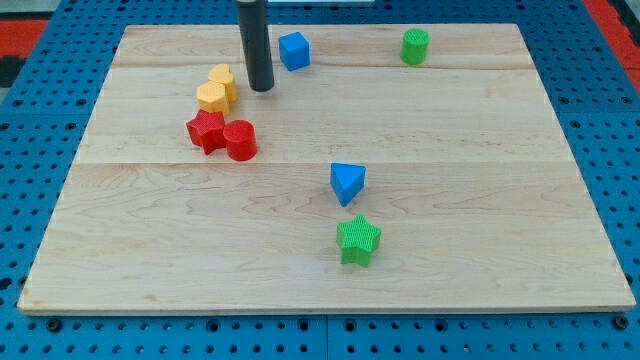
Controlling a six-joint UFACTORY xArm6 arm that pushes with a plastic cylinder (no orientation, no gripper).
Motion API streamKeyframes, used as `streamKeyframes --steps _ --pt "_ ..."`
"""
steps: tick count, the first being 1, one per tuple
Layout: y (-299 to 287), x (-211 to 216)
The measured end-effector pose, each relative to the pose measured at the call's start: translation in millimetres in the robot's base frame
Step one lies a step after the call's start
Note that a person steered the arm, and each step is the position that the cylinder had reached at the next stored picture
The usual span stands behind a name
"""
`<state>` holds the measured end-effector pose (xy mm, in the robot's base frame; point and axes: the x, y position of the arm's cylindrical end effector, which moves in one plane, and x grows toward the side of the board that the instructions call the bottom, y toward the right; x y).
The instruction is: Place the yellow blocks towards the top left of the board
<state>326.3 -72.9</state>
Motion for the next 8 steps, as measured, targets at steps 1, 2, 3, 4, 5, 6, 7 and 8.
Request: streamKeyframes --steps 1,2,3,4,5,6,7,8 --pt "-8.9 41.5" --pt "-72.7 36.4" --pt "-102.0 -1.3" --pt "-100.7 24.0" --pt "-58.4 48.4" --pt "2.6 17.7" --pt "-45.8 -23.8" --pt "-104.4 -31.2"
